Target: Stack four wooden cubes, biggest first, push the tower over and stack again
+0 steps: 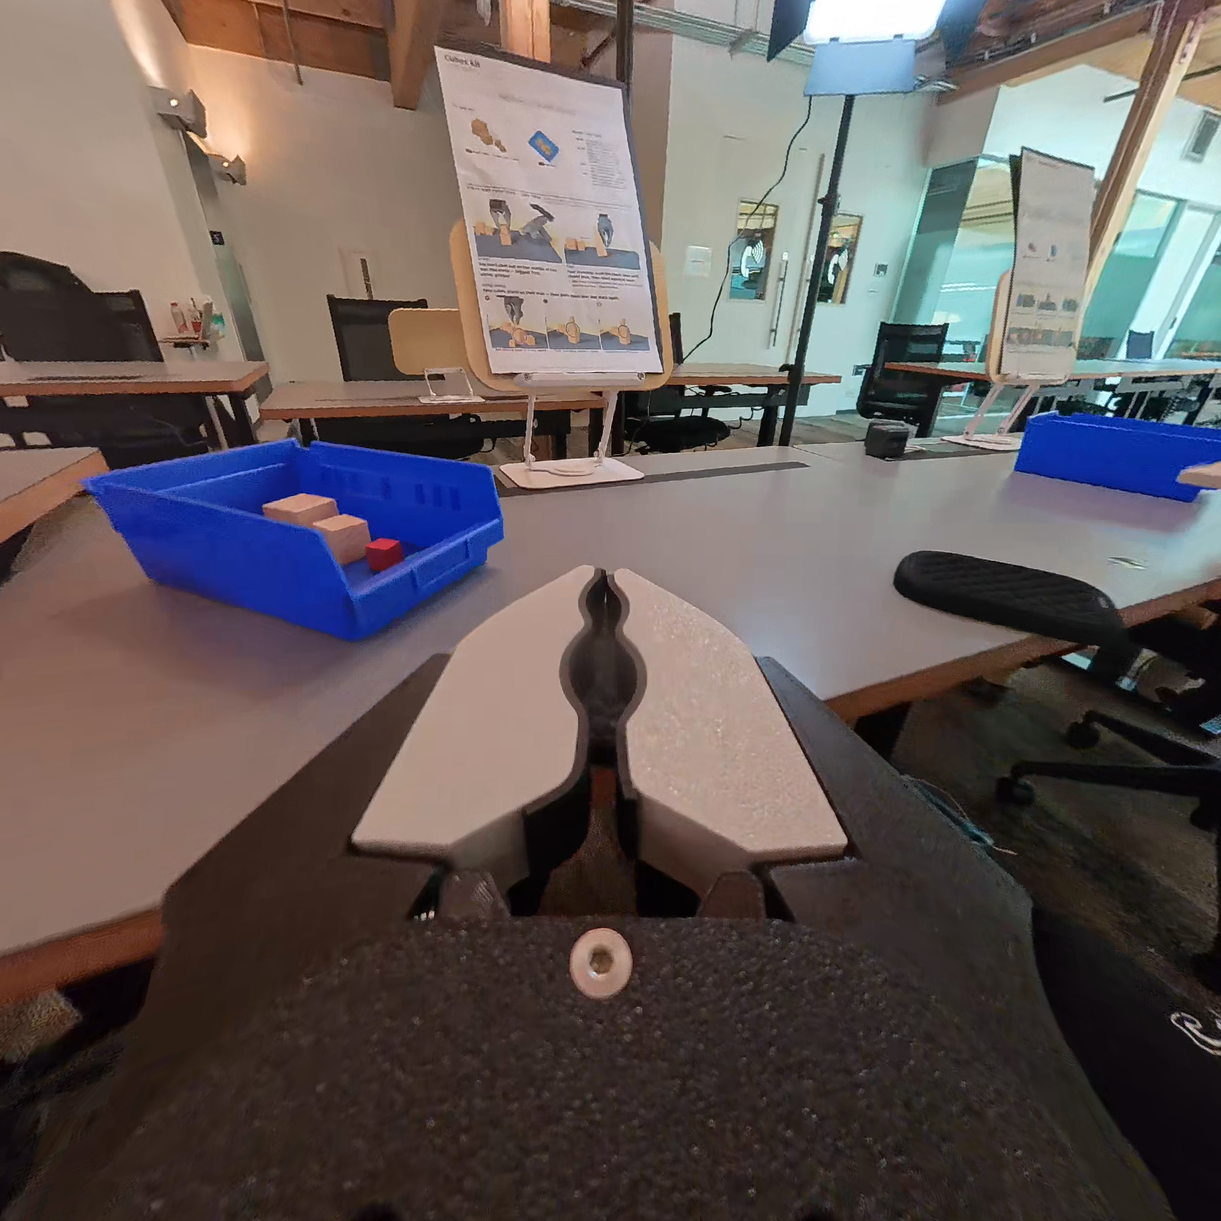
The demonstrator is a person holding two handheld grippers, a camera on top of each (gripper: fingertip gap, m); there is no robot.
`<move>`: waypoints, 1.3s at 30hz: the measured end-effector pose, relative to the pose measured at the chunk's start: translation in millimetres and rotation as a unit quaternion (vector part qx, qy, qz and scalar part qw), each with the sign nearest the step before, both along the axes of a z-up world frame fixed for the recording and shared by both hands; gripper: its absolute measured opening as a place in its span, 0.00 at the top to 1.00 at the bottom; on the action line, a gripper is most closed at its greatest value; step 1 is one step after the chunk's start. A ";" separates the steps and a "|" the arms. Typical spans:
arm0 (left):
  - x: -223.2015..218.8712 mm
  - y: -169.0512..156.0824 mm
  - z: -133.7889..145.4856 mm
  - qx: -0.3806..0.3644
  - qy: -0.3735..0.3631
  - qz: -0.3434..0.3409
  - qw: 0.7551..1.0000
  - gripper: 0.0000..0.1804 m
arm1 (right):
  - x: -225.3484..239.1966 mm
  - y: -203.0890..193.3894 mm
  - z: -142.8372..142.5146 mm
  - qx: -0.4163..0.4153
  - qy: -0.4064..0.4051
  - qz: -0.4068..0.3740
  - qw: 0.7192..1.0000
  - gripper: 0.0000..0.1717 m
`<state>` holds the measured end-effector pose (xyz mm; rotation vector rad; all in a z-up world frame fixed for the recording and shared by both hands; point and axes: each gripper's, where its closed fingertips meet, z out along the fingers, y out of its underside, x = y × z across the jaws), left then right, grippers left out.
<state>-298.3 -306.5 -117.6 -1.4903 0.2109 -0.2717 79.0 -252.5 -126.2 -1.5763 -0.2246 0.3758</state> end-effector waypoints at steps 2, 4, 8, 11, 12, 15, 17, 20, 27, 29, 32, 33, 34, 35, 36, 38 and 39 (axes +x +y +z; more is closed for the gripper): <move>0.6 -36.1 -5.8 0.000 -0.006 0.007 1.000 1.00 | 5.6 -40.8 -8.1 -0.003 -0.009 -0.011 1.000 0.84; 1.4 -72.1 -13.2 0.003 0.001 0.016 1.000 1.00 | 11.2 -78.0 -19.0 -0.002 -0.025 -0.021 0.999 0.86; -2.2 -144.2 -24.0 0.000 0.037 0.040 0.999 1.00 | 8.2 -140.2 -48.1 -0.018 -0.009 -0.012 1.000 0.94; -11.6 -196.4 -17.7 0.016 0.034 0.053 0.998 1.00 | -4.6 -170.5 -57.3 -0.021 -0.015 0.008 1.000 0.98; -17.4 -210.6 -17.6 0.014 0.037 0.064 0.997 1.00 | -9.5 -177.8 -56.1 -0.016 -0.016 0.015 1.000 1.00; -35.4 -254.8 -17.5 0.019 0.038 0.101 0.994 1.00 | -31.0 -193.7 -50.6 -0.001 -0.021 0.046 0.999 1.00; -46.8 -287.7 -21.4 0.025 0.054 0.128 0.990 1.00 | -51.1 -200.4 -50.2 0.007 -0.027 0.070 0.997 1.00; -72.2 -342.6 -31.1 0.018 0.070 0.183 0.980 1.00 | -95.1 -208.7 -54.9 0.012 -0.027 0.116 0.993 1.00; -179.4 -474.6 -64.0 -0.022 0.059 0.354 0.933 1.00 | -265.9 -239.9 -92.2 0.035 -0.093 0.293 0.951 1.00; -218.5 -509.5 -78.0 -0.037 0.076 0.411 0.908 1.00 | -331.5 -260.0 -110.8 0.042 -0.115 0.362 0.924 1.00; -279.9 -557.8 -97.4 -0.056 0.076 0.492 0.865 1.00 | -435.2 -301.1 -135.0 0.048 -0.126 0.467 0.874 1.00; -298.6 -572.1 -102.7 -0.060 0.067 0.514 0.853 1.00 | -470.4 -318.7 -141.6 0.047 -0.122 0.505 0.853 1.00; -316.6 -585.4 -107.0 -0.062 0.063 0.536 0.840 1.00 | -505.1 -338.4 -148.4 0.046 -0.117 0.544 0.830 1.00; -334.5 -597.4 -111.2 -0.064 0.066 0.557 0.826 1.00 | -538.5 -360.1 -155.1 0.045 -0.110 0.581 0.805 1.00; -352.5 -608.2 -115.8 -0.065 0.069 0.576 0.812 1.00 | -570.1 -383.6 -161.4 0.045 -0.102 0.617 0.779 1.00; -388.7 -624.7 -125.1 -0.067 0.070 0.605 0.790 1.00 | -627.6 -432.8 -173.5 0.044 -0.085 0.683 0.724 1.00; -407.0 -630.8 -128.7 -0.065 0.069 0.616 0.782 1.00 | -653.8 -456.5 -178.7 0.043 -0.075 0.710 0.699 1.00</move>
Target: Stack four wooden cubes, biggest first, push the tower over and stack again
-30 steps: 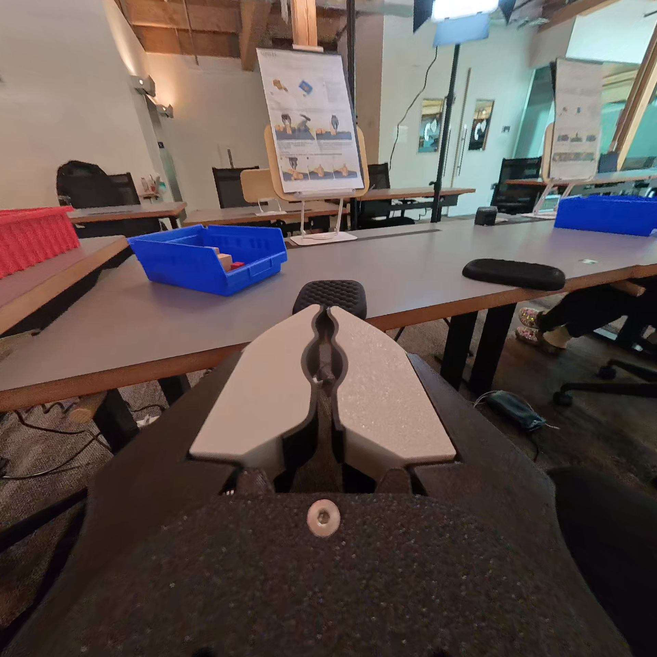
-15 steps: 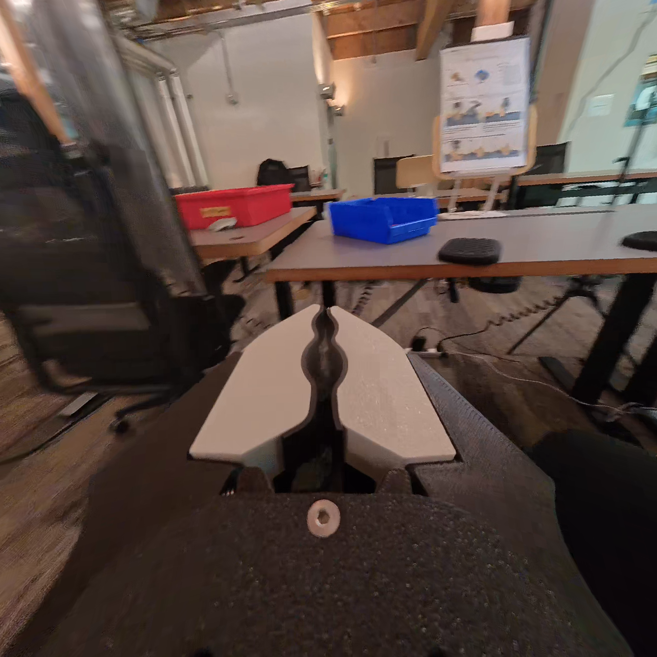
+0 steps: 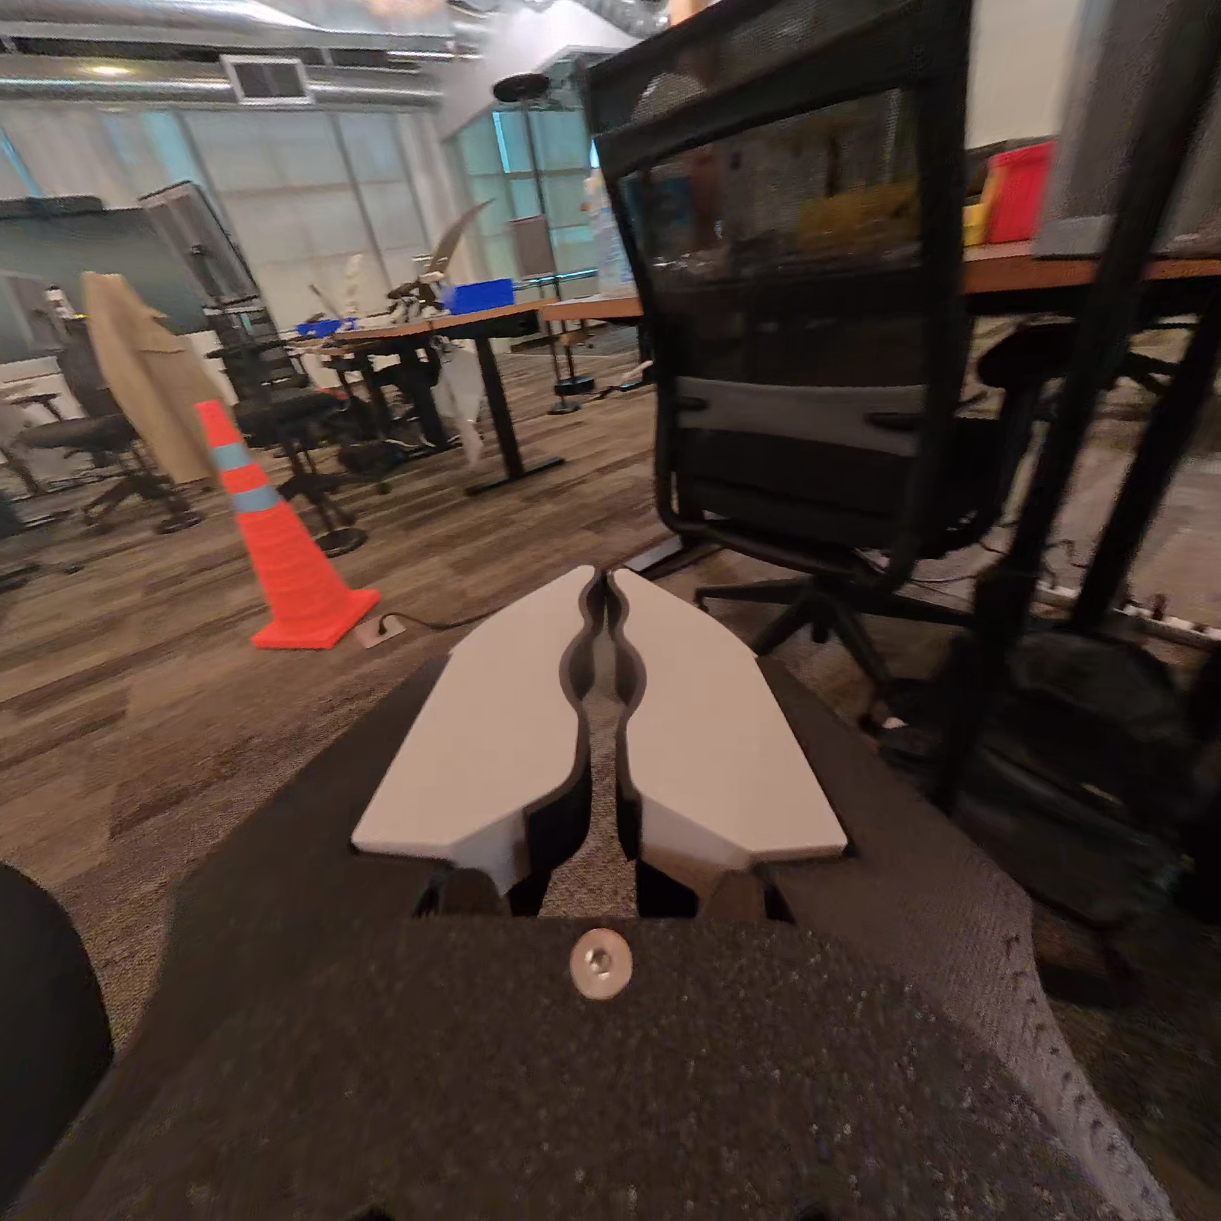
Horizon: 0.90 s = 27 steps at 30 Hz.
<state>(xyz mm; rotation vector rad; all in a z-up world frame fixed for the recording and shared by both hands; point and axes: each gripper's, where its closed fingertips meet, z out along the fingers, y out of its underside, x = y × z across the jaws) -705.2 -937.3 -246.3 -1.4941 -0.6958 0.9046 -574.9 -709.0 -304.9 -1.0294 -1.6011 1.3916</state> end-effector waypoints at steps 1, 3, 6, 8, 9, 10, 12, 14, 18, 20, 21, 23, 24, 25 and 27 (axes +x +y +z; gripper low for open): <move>-18.0 -4.7 -3.0 0.004 -0.001 0.011 1.000 1.00 | -24.7 -22.3 -4.3 -0.010 0.003 0.033 0.999 1.00; -53.0 -13.4 -4.9 0.022 -0.005 0.035 0.999 1.00 | -72.6 -59.8 -9.5 -0.031 0.007 0.078 0.996 1.00; -99.1 -28.9 7.6 0.055 -0.007 0.068 0.996 1.00 | -145.2 -99.0 -5.2 -0.068 -0.014 0.099 0.993 1.00; -126.4 -46.7 24.8 0.071 -0.006 0.090 0.993 1.00 | -189.9 -119.7 19.4 -0.063 -0.007 0.097 0.993 1.00; -139.0 -57.6 36.2 0.079 -0.006 0.097 0.992 1.00 | -211.1 -130.4 36.1 -0.054 -0.004 0.096 0.994 1.00; -151.0 -70.8 49.0 0.082 -0.005 0.106 0.991 1.00 | -231.5 -141.5 55.3 -0.037 0.001 0.095 0.995 1.00; -173.3 -102.0 77.9 0.079 -0.005 0.123 0.989 1.00 | -271.3 -166.0 98.3 0.037 0.030 0.091 0.995 1.00; -193.0 -136.9 109.3 0.077 -0.006 0.137 0.988 1.00 | -312.1 -197.3 140.8 0.064 0.036 0.108 0.991 1.00; -231.9 -203.4 156.9 0.058 -0.050 0.165 0.983 1.00 | -400.9 -262.0 221.0 0.073 -0.010 0.170 0.983 1.00; -254.4 -226.4 180.1 0.057 -0.092 0.168 0.980 1.00 | -446.6 -282.6 273.5 0.038 -0.032 0.189 0.981 1.00; -267.5 -233.4 196.1 0.056 -0.103 0.163 0.980 1.00 | -468.7 -287.9 301.0 0.015 -0.040 0.196 0.980 1.00; -301.4 -242.7 229.2 0.042 -0.114 0.156 0.980 1.00 | -513.7 -285.3 350.2 -0.009 -0.047 0.187 0.981 1.00; -321.9 -245.0 246.6 0.040 -0.120 0.153 0.980 1.00 | -535.3 -279.1 373.3 -0.016 -0.046 0.178 0.983 1.00; -344.0 -244.4 264.7 0.044 -0.125 0.147 0.980 1.00 | -556.1 -270.3 395.2 -0.020 -0.041 0.167 0.985 1.00; -390.5 -235.1 293.2 0.072 -0.157 0.121 0.977 1.00 | -597.2 -246.8 428.0 -0.016 -0.027 0.141 0.989 1.00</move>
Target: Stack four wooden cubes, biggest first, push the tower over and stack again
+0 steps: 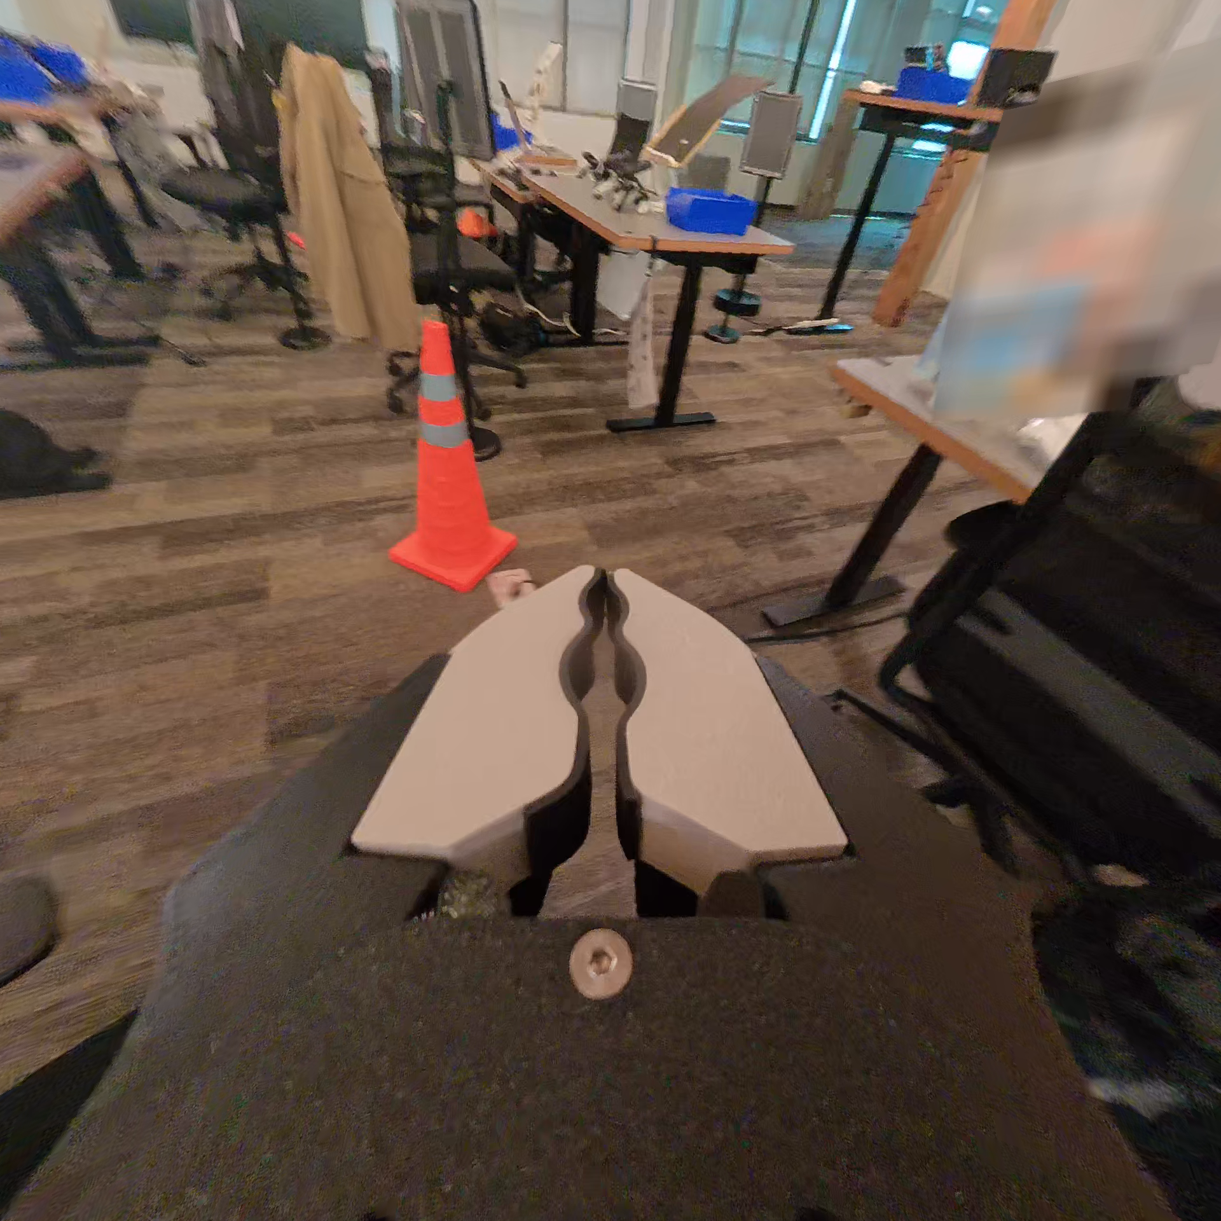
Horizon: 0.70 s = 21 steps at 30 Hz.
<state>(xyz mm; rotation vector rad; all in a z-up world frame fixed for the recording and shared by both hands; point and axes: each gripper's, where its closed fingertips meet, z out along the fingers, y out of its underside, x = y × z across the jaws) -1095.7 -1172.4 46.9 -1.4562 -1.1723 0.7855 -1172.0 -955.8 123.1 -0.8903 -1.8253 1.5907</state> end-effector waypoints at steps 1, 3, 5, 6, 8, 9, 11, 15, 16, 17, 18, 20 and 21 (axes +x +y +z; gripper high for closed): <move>-24.2 5.8 11.7 0.025 -0.012 -0.010 1.000 1.00 | -21.5 14.3 8.5 0.003 0.001 -0.014 1.000 1.00; -74.3 15.7 32.5 0.061 -0.008 -0.012 0.998 1.00 | -66.2 47.2 12.7 -0.003 -0.005 -0.041 0.999 0.99; -126.9 27.7 40.4 0.048 0.005 -0.003 0.999 1.00 | -114.5 85.5 -1.2 -0.009 -0.015 -0.069 0.997 0.99; -154.3 35.1 41.0 0.035 0.012 0.002 0.999 1.00 | -140.6 106.7 -15.2 -0.006 -0.020 -0.086 0.996 0.99; -211.4 52.3 38.9 0.012 0.032 0.011 0.999 1.00 | -196.8 149.9 -52.0 0.000 -0.035 -0.117 0.993 0.99; -242.0 61.6 35.1 -0.004 0.038 0.015 0.999 1.00 | -227.0 171.8 -71.8 0.000 -0.046 -0.130 0.990 0.99; -309.2 79.2 27.9 -0.045 0.039 0.033 0.998 1.00 | -291.6 214.8 -103.5 -0.001 -0.058 -0.152 0.987 1.00; -462.5 144.1 46.9 -0.058 0.038 0.031 0.997 1.00 | -433.1 297.6 -111.4 0.014 -0.063 -0.190 0.980 1.00; -500.9 169.9 58.9 -0.061 0.045 0.007 0.997 1.00 | -465.2 318.1 -98.7 0.016 -0.055 -0.206 0.977 1.00; -539.4 194.7 69.4 -0.072 0.054 -0.015 0.996 1.00 | -495.2 337.4 -87.8 0.009 -0.056 -0.220 0.974 1.00; -578.3 217.8 76.8 -0.083 0.059 -0.032 0.994 1.00 | -522.5 354.2 -80.2 -0.002 -0.064 -0.228 0.972 1.00; -656.2 262.1 85.0 -0.084 0.068 -0.058 0.993 1.00 | -571.5 394.1 -74.4 -0.011 -0.079 -0.262 0.962 1.00; -694.7 283.2 85.6 -0.079 0.067 -0.067 0.992 1.00 | -593.4 414.6 -74.8 -0.018 -0.082 -0.283 0.955 1.00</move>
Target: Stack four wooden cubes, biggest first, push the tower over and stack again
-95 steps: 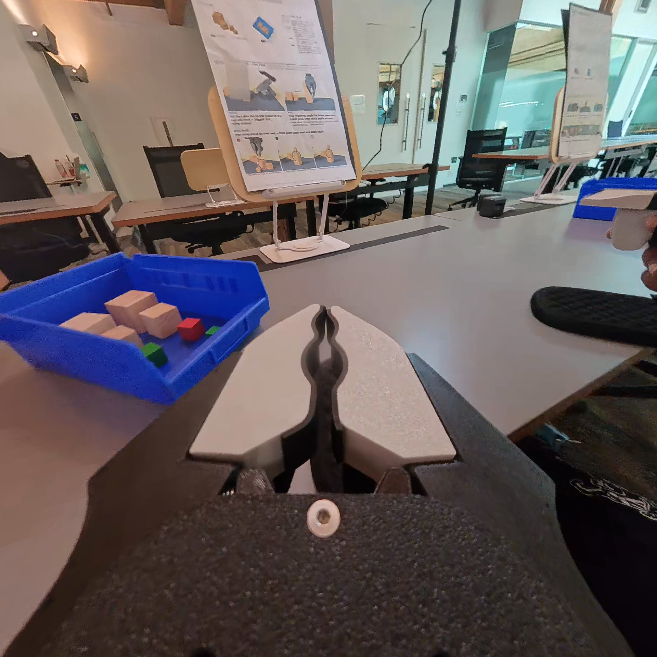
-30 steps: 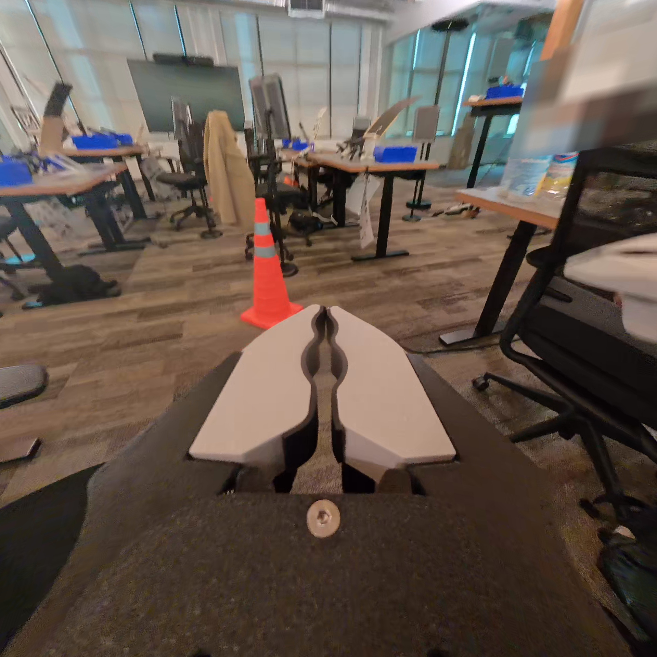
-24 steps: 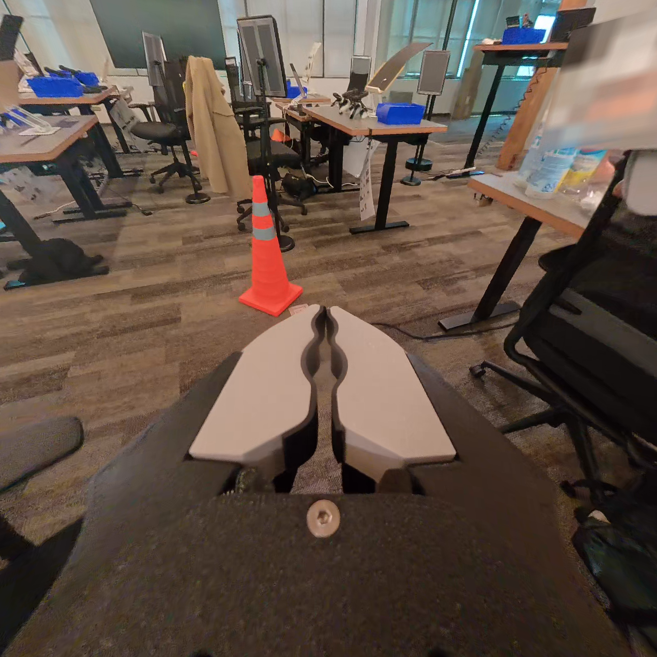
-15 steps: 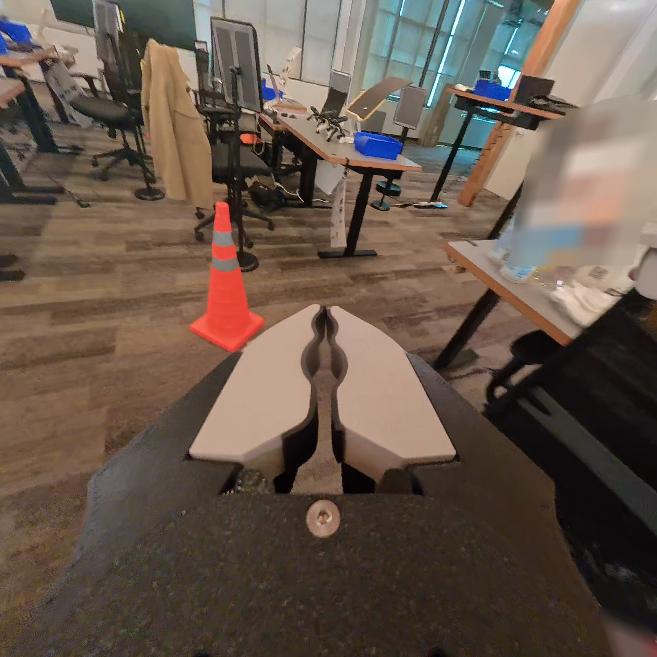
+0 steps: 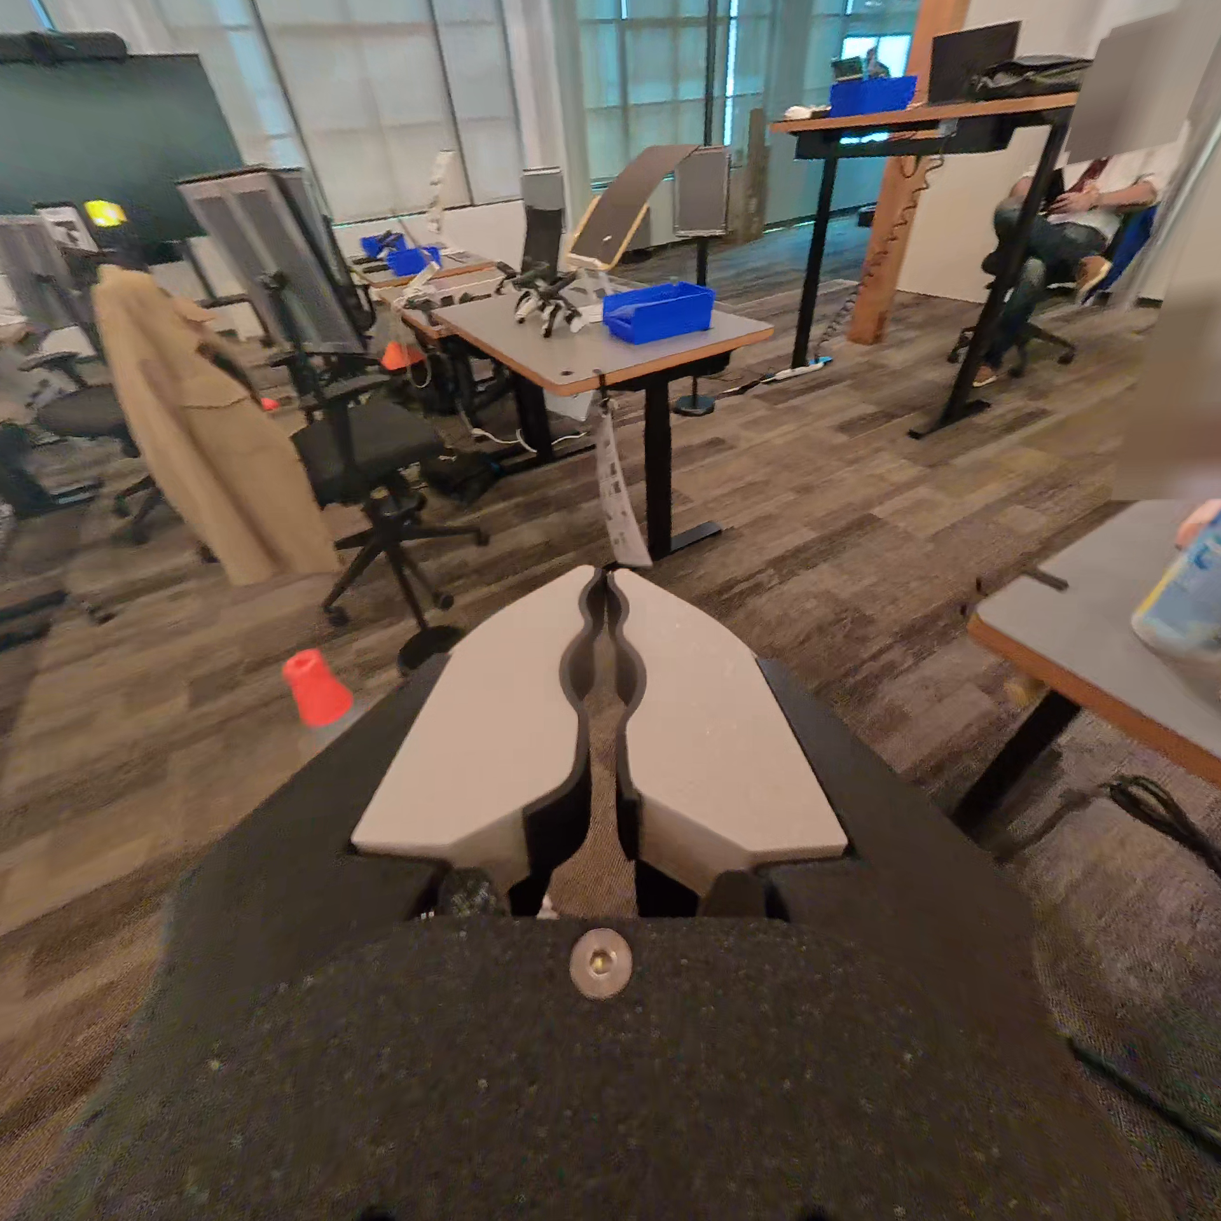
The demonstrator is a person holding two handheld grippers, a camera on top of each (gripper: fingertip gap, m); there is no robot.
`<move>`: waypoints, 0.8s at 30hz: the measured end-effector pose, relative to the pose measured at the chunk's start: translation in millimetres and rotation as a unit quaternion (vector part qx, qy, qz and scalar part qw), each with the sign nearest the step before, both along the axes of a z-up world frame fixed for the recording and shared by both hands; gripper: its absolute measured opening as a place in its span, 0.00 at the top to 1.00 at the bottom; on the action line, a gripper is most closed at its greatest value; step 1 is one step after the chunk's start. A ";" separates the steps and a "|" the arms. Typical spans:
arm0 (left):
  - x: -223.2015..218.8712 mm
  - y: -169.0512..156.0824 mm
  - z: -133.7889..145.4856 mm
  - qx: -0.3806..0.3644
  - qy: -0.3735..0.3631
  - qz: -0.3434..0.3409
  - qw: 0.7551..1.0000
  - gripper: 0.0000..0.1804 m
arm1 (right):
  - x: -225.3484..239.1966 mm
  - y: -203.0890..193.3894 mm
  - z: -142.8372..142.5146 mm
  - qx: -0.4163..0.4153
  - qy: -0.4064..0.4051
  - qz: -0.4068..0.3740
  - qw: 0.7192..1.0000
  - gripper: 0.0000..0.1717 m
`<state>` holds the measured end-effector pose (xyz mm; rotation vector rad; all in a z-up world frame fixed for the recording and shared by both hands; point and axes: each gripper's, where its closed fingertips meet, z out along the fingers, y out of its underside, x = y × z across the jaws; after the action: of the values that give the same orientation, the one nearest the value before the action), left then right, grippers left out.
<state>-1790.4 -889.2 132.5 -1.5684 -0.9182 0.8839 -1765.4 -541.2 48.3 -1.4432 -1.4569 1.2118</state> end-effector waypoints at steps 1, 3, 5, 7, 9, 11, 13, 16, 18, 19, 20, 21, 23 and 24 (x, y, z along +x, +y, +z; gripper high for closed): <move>-38.2 21.3 -2.0 0.003 -0.004 -0.009 1.000 1.00 | -20.8 18.7 -3.7 -0.008 -0.002 -0.018 1.000 1.00; -113.5 66.5 -12.4 0.003 -0.013 -0.036 0.999 1.00 | -63.8 54.5 -18.2 0.000 -0.009 -0.047 0.999 1.00; -191.3 119.3 -30.4 -0.008 -0.023 -0.083 0.996 1.00 | -113.0 96.0 -29.2 0.034 -0.005 -0.080 0.996 1.00; -274.0 178.4 -50.7 -0.028 -0.019 -0.134 0.990 1.00 | -166.0 145.9 -37.7 0.052 0.001 -0.133 0.990 1.00; -361.2 245.1 -64.9 -0.040 0.000 -0.178 0.983 1.00 | -221.0 201.1 -46.2 0.070 0.005 -0.195 0.978 1.00; -446.1 323.1 -63.5 -0.031 0.020 -0.227 0.973 1.00 | -276.2 257.0 -49.9 0.073 0.012 -0.253 0.965 1.00; -518.7 408.1 -47.8 -0.028 0.021 -0.279 0.960 1.00 | -323.3 308.0 -47.3 0.063 0.004 -0.293 0.954 1.00; -586.9 542.8 -9.8 -0.010 0.011 -0.387 0.922 1.00 | -364.7 377.3 -27.6 0.055 -0.012 -0.333 0.941 1.00; -614.6 629.2 12.8 -0.009 0.004 -0.447 0.895 1.00 | -382.6 427.2 -20.1 0.030 -0.032 -0.363 0.931 1.00; -624.1 670.5 20.8 -0.007 0.003 -0.474 0.881 1.00 | -390.2 453.4 -17.5 0.018 -0.034 -0.380 0.924 1.00; -632.1 710.6 25.0 -0.005 0.003 -0.497 0.868 1.00 | -396.7 480.5 -18.0 0.009 -0.038 -0.398 0.916 1.00; -638.6 749.8 24.8 -0.004 0.003 -0.518 0.855 1.00 | -402.0 509.2 -22.1 0.005 -0.044 -0.419 0.907 1.00; -648.2 826.5 11.2 0.000 -0.008 -0.551 0.834 1.00 | -409.8 571.1 -38.3 -0.004 -0.048 -0.462 0.885 1.00; -650.2 864.5 0.1 0.002 -0.019 -0.566 0.824 1.00 | -411.7 605.8 -49.5 -0.014 -0.047 -0.486 0.873 1.00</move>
<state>-2440.6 -24.7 132.5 -1.7455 0.0992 -0.0200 -2177.1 64.6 -1.3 -1.9055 -0.5585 0.5137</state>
